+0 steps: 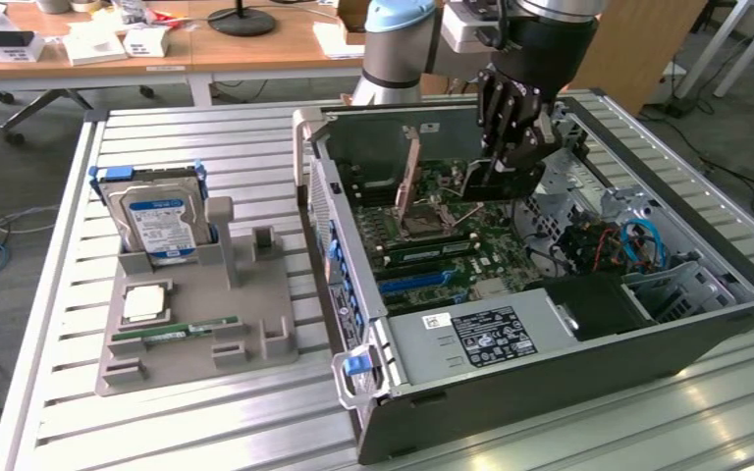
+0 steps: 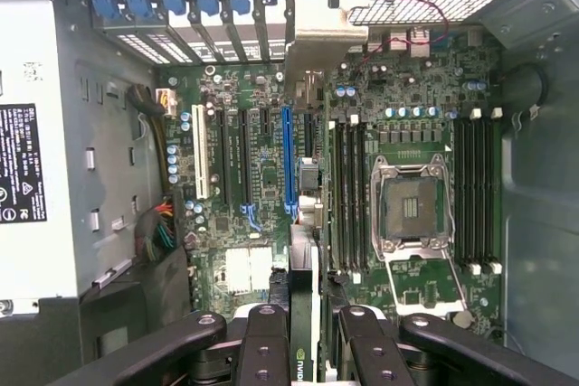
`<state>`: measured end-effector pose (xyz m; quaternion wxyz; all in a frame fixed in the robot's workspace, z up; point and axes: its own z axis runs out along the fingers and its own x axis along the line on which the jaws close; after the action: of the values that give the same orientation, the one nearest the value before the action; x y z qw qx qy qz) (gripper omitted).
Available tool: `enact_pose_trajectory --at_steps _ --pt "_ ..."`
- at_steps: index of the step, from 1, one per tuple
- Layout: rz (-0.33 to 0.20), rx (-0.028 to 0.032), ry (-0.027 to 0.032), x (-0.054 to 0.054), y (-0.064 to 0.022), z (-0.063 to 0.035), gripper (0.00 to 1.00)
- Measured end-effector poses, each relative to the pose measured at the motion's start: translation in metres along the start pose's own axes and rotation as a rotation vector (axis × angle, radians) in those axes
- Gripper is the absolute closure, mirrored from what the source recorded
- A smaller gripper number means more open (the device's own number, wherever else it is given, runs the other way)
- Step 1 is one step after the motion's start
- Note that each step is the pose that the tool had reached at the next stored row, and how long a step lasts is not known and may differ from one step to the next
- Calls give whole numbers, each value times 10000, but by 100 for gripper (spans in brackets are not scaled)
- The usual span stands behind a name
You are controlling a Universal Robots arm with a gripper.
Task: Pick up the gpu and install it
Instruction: 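Insert the gpu into the slot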
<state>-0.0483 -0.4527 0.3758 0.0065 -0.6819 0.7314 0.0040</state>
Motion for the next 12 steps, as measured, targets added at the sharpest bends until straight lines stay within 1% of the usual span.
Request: enact_pose_trajectory --at_steps 12 --pt "1 0 0 0 0 26 74"
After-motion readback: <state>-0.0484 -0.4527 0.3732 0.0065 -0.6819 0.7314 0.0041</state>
